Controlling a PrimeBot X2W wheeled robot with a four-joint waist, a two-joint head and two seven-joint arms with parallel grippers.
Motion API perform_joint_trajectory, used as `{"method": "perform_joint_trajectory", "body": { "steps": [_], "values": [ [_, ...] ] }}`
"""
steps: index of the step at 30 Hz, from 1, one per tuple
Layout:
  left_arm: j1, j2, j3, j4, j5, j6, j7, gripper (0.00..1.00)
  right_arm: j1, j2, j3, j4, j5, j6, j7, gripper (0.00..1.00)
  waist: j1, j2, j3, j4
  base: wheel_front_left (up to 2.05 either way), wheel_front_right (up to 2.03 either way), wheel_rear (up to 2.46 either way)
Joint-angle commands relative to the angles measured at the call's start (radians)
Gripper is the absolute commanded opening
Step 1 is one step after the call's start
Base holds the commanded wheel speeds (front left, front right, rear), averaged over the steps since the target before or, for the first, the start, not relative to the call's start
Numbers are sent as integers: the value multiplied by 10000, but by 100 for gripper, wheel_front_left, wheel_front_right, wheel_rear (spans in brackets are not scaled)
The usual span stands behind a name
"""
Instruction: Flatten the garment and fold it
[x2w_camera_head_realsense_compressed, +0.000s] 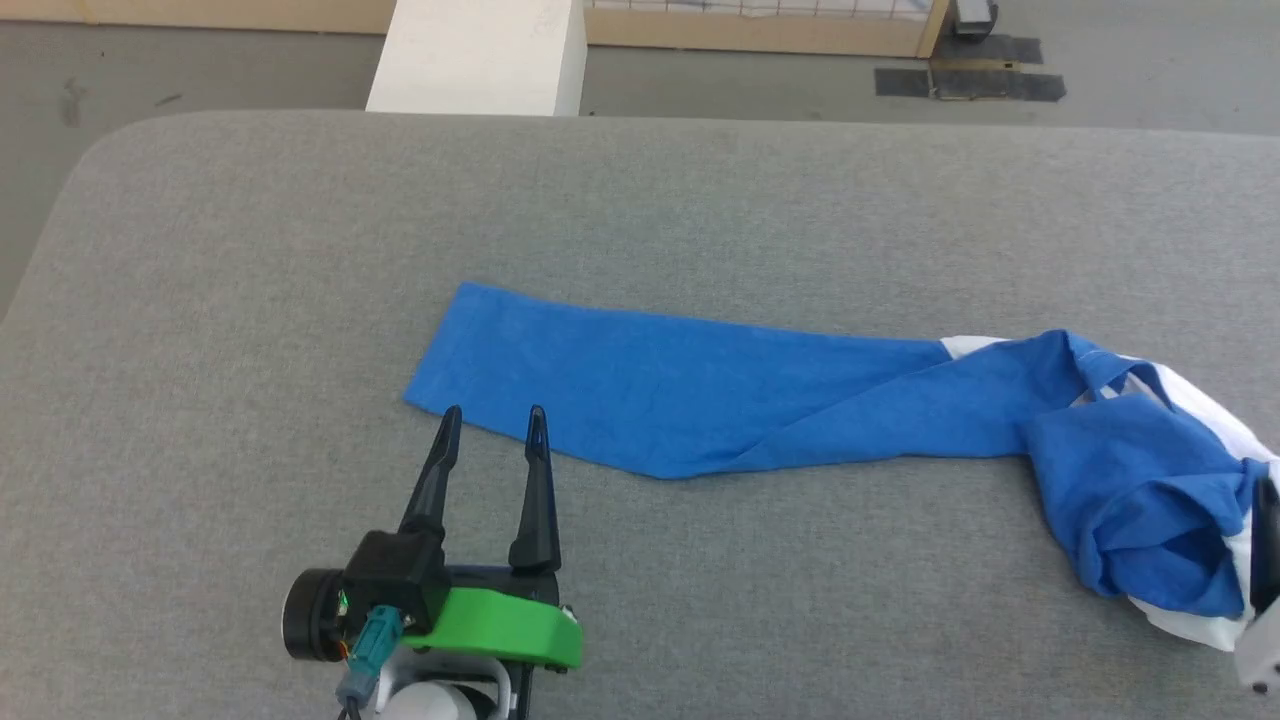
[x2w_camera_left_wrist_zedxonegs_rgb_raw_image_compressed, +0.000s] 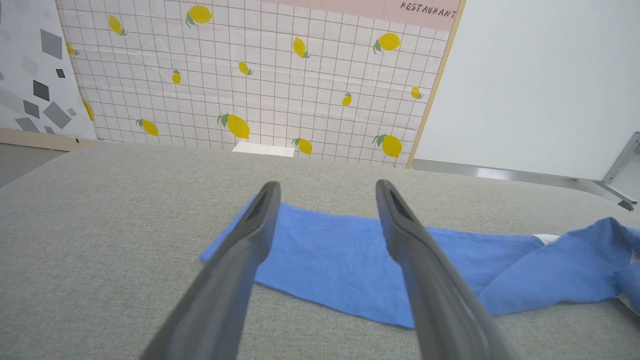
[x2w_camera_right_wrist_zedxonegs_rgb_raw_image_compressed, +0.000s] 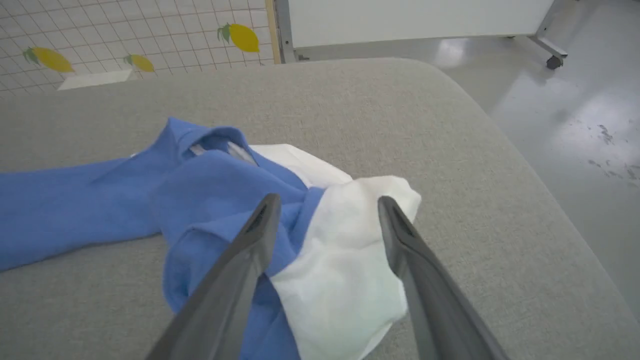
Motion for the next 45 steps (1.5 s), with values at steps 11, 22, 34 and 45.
{"method": "perform_joint_trajectory", "body": {
  "steps": [11, 22, 34, 45],
  "values": [
    [557, -22, 278, -307, 265, -96, -40, 100, 150, 111, 884, -1017, 550, -15, -2305, 100, 0, 0, -219, -141, 0, 0, 0],
    [-793, 248, -295, 580, 992, -895, 512, 100, 115, 113, 1190, -494, 759, -15, -3103, 100, 0, 0, 174, -362, 0, 0, 0],
    [-5067, 360, -2168, 3751, 1848, -2716, 4532, 100, -474, 113, 1418, -765, 863, -15, -2955, 100, 0, 0, 1320, -816, 0, 0, 0],
    [-6357, 628, -4392, 6210, -137, -2991, 8136, 85, -635, 114, 1555, -657, 1106, -15, -2836, 100, 0, 0, 1745, -1309, 0, 0, 0]
  ]
}}
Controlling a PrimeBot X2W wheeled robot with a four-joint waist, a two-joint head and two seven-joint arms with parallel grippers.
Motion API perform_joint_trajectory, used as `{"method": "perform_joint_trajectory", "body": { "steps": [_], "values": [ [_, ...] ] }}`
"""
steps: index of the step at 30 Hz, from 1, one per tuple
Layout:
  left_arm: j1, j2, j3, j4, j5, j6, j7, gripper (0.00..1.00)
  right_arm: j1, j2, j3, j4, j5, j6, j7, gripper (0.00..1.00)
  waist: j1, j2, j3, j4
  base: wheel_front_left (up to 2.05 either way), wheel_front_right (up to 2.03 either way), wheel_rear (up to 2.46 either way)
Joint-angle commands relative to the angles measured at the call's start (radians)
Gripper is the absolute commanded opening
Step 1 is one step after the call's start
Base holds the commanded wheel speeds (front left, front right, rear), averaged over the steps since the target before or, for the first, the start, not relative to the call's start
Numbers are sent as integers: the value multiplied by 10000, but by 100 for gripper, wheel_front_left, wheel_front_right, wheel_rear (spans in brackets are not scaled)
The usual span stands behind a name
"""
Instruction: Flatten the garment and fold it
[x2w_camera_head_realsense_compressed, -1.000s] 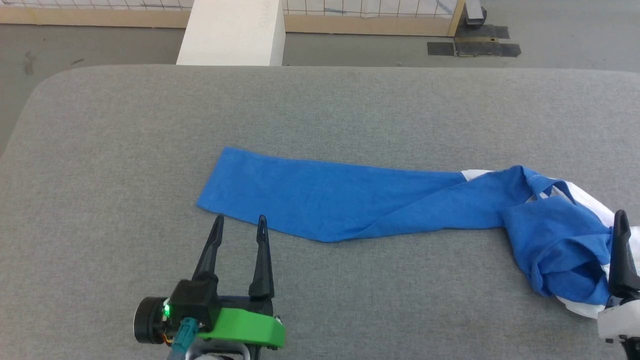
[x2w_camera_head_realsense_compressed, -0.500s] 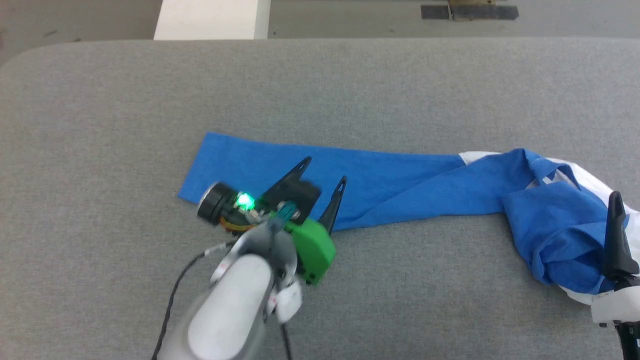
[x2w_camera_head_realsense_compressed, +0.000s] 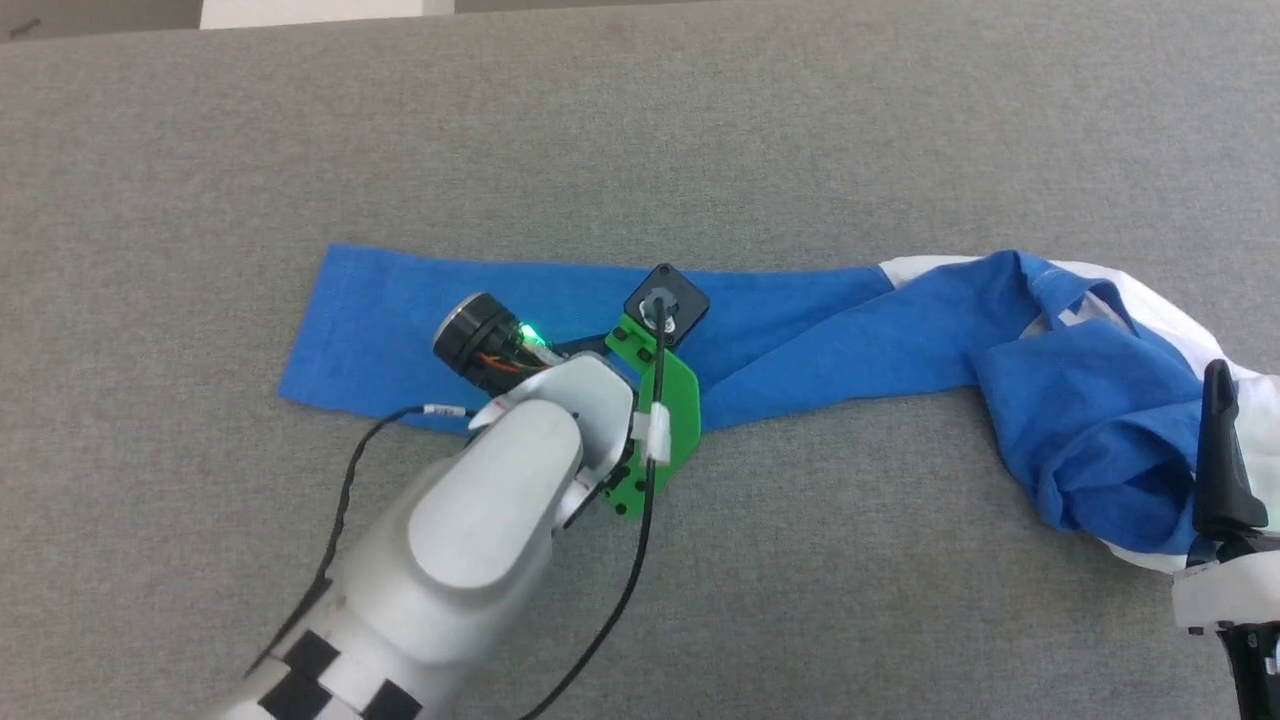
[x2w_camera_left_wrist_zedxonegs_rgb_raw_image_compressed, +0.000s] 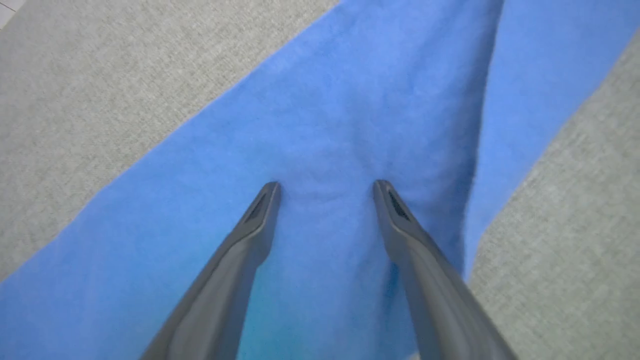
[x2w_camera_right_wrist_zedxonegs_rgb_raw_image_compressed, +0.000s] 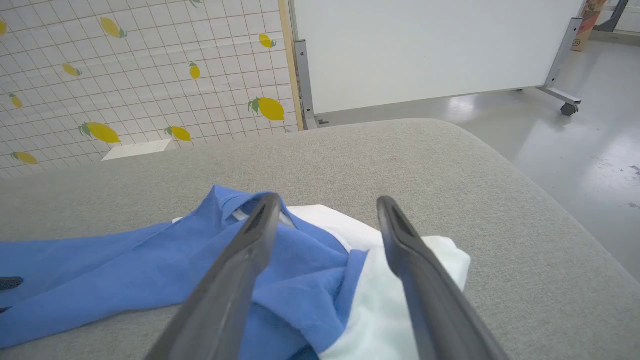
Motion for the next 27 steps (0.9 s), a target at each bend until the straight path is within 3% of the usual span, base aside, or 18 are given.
{"method": "perform_joint_trajectory", "body": {
  "steps": [1, 6, 9, 15, 21, 27],
  "values": [
    [431, 198, -643, 432, -310, -84, 432, 0, -141, 12, 51, 46, 119, -15, 17, 100, 0, -1, 64, -62, 0, 0, 0],
    [113, 603, -1270, 175, -1121, -86, 124, 0, -147, 12, 27, 145, 171, -15, -12, 100, 0, -1, 10, 71, 0, 0, 0],
    [63, 575, -1009, 55, -1285, -25, -745, 0, -95, 12, 10, 151, 128, -15, 19, 100, 0, -1, -165, 267, 0, 0, 0],
    [342, 746, 93, -686, -1834, 660, -2523, 0, 91, 12, -47, -8, 10, -15, 161, 100, 0, -1, -709, 727, 0, 0, 0],
    [1364, 1683, 1779, -2702, -2470, 1826, -3905, 0, 375, 12, -173, -230, -64, -15, 353, 100, 0, -1, -1075, 1262, 0, 0, 0],
    [3663, 2816, 3235, -4884, -2845, 3406, -4171, 0, 513, 12, -113, -312, -45, -15, 477, 100, 0, -1, -1171, 1570, 0, 0, 0]
  ]
}}
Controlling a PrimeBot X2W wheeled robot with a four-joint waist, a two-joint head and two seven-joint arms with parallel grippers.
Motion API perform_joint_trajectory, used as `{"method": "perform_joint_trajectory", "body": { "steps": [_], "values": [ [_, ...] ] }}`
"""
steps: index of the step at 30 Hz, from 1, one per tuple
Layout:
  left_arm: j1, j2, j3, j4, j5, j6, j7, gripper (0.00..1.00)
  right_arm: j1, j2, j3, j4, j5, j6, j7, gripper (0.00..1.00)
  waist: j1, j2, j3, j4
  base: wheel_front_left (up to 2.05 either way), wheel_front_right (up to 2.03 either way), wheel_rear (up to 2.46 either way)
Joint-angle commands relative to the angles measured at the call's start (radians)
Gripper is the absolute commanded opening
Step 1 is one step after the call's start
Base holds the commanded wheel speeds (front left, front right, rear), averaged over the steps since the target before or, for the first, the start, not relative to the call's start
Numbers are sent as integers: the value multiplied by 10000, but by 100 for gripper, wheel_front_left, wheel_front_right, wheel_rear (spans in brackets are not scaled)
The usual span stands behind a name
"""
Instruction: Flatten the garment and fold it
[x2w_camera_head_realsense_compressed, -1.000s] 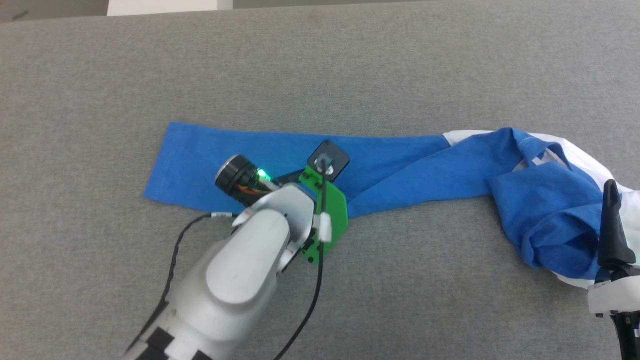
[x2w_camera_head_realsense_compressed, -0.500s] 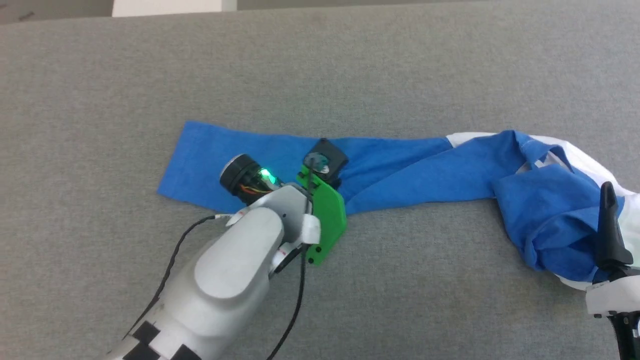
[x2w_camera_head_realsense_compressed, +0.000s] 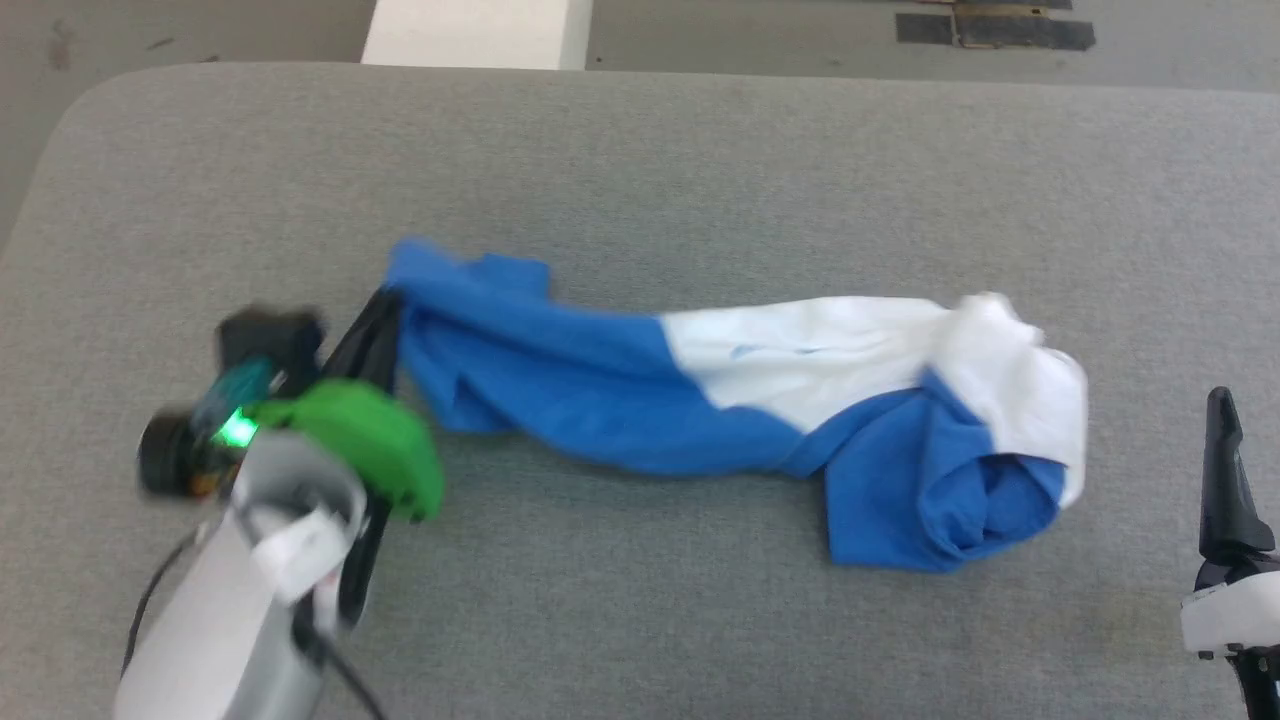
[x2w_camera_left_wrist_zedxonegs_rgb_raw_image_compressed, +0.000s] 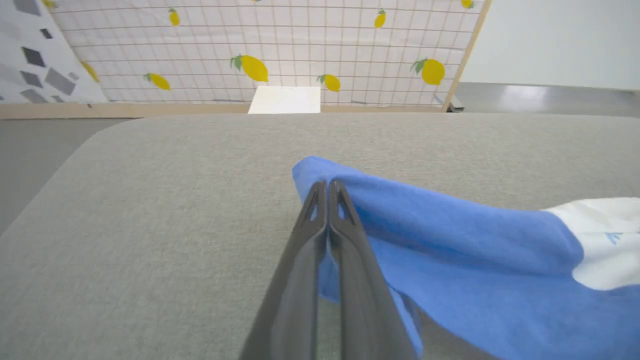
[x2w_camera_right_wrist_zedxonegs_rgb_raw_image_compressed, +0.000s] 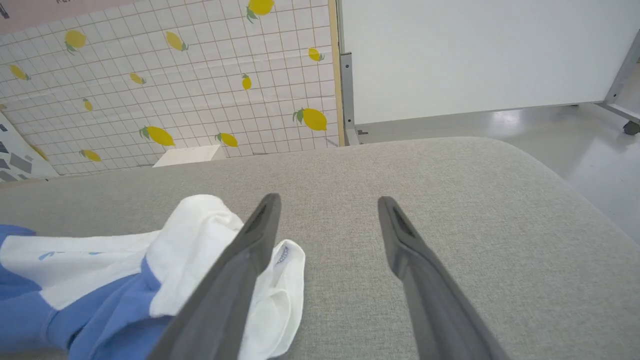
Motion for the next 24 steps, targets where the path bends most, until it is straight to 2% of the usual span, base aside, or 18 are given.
{"method": "perform_joint_trajectory", "body": {
  "steps": [1, 5, 7, 8, 9, 10, 11, 12, 14, 19, 24],
  "values": [
    [856, 136, 257, -332, -238, 396, -106, 0, 99, 7, 11, -43, -33, -15, 36, 100, 0, -1, -123, 198, 0, 0, 0],
    [2930, 304, 575, -627, -461, 1134, -217, 0, 145, 7, 41, 32, -16, -15, 92, 100, 0, -1, -79, 257, 0, 0, 0],
    [3609, 62, 575, -655, -591, 1278, -561, 0, 158, 7, 15, 65, -21, -15, 118, 100, 0, -1, -58, 311, 0, 0, 0],
    [3818, -130, 570, -718, -681, 1300, -785, 6, 165, 7, -6, 73, -25, -15, 127, 100, 0, -1, -61, 341, 0, 0, 0],
    [3970, -368, 582, -773, -793, 1305, -1061, 40, 178, 7, -30, 83, -40, -15, 147, 100, 0, -1, -77, 380, 0, 0, 0],
    [4023, -546, 618, -817, -846, 1324, -1320, 93, 183, 7, -43, 86, -52, -15, 165, 100, 0, -1, -82, 402, 0, 0, 0],
    [4029, -782, 702, -890, -917, 1347, -1689, 100, 179, 7, -65, 90, -69, -15, 185, 100, 0, -1, -100, 436, 0, 0, 0],
    [3857, -1181, 821, -1104, -877, 1259, -2682, 100, 163, 7, -91, 114, -115, -15, 241, 100, 0, -1, -195, 533, 0, 0, 0],
    [3698, -1390, 943, -1275, -709, 1263, -3306, 100, 130, 7, 89, 117, -103, -15, 335, 100, 0, -1, -263, 562, 0, 0, 0],
    [3689, -1425, 709, -1550, 279, 1396, -3692, 100, -89, 7, 894, -86, -433, -15, 896, 100, 0, -1, -338, 570, 0, 0, 0],
    [3856, -1587, 302, -1439, 839, 1501, -3754, 100, -324, -16, 2108, -200, -966, -15, 2356, 100, 0, -1, -273, 711, 0, 0, 0]
  ]
}}
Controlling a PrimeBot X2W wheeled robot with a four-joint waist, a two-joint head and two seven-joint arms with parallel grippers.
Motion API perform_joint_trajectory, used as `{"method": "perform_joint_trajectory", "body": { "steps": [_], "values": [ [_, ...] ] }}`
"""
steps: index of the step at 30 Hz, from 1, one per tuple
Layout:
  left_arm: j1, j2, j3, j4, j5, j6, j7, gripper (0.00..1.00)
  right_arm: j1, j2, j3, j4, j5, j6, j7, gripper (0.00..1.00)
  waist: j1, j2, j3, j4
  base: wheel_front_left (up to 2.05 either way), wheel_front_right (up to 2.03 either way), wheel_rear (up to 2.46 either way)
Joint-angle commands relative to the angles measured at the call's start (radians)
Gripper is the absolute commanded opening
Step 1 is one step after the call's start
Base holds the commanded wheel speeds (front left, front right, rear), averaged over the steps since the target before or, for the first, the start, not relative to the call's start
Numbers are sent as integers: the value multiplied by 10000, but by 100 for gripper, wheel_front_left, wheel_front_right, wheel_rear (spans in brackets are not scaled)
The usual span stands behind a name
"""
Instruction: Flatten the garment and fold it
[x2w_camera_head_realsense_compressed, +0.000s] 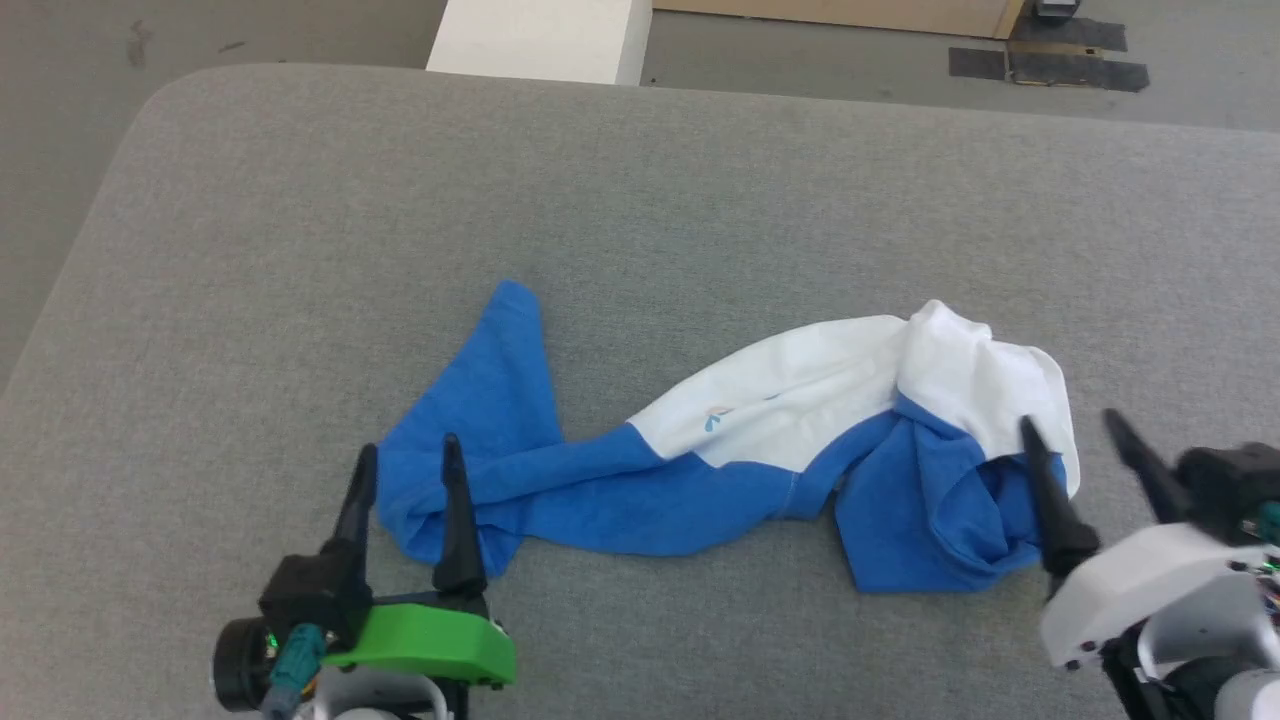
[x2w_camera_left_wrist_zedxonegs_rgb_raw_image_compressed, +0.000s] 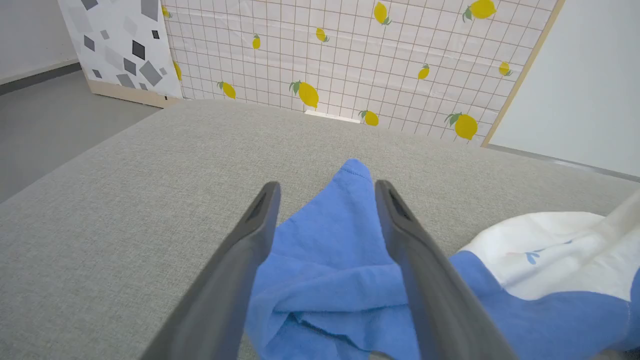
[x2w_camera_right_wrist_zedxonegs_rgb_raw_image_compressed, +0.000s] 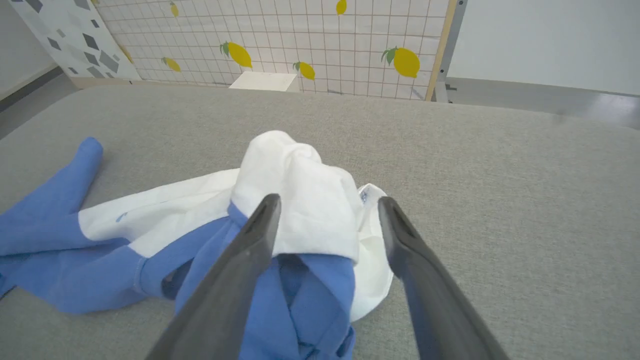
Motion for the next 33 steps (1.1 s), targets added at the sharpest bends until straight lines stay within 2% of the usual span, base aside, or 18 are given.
{"method": "perform_joint_trajectory", "body": {
  "steps": [1, 6, 11, 12, 13, 15, 21, 26, 30, 33],
  "values": [
    [38, -103, -61, 62, 78, 59, -72, 100, -165, -7, 159, -32, 51, -15, 339, 100, 0, -1, 44, 103, 0, 0, 0],
    [-20, -337, -175, 332, 126, -48, -98, 100, 21, 0, 445, -168, 254, -15, 1597, 100, 0, -1, 204, 452, 0, 0, 0],
    [-123, -479, -107, 532, 139, -230, -113, 100, 291, 9, 496, -13, 351, -15, 2061, 100, 0, -1, 364, 714, 0, 0, 0],
    [-150, -511, -88, 578, 149, -268, -115, 100, 297, 10, 452, 126, 391, -15, 2126, 81, 0, -1, 387, 754, 0, 0, 0],
    [-173, -536, -69, 610, 160, -297, -116, 100, 272, 10, 442, 249, 409, -15, 2145, 45, 0, -1, 399, 779, 0, 0, 0],
    [-228, -594, -25, 659, 211, -355, -118, 100, 146, 11, 416, 516, 378, -15, 2058, 0, 0, -1, 418, 831, 0, 0, 0],
    [-254, -750, 143, 781, 372, -497, -120, 100, -449, 13, 283, 797, 591, -15, 1427, 0, 0, -1, 342, 807, 0, 0, 0],
    [-200, -861, 275, 862, 479, -615, -121, 100, -1271, -40, 49, 49, 540, -15, 1349, 0, 0, -1, 252, 553, 0, 0, 0],
    [-178, -912, 303, 948, 576, -726, -121, 100, -2122, -785, -660, -652, 585, -15, 1753, 0, 0, -1, 244, 313, 0, 0, 0],
    [-242, -969, 282, 1032, 646, -812, -121, 100, -2515, -1508, -1675, -911, 488, -15, 2074, 0, 0, -1, 268, 253, 0, 0, 0]
  ]
}}
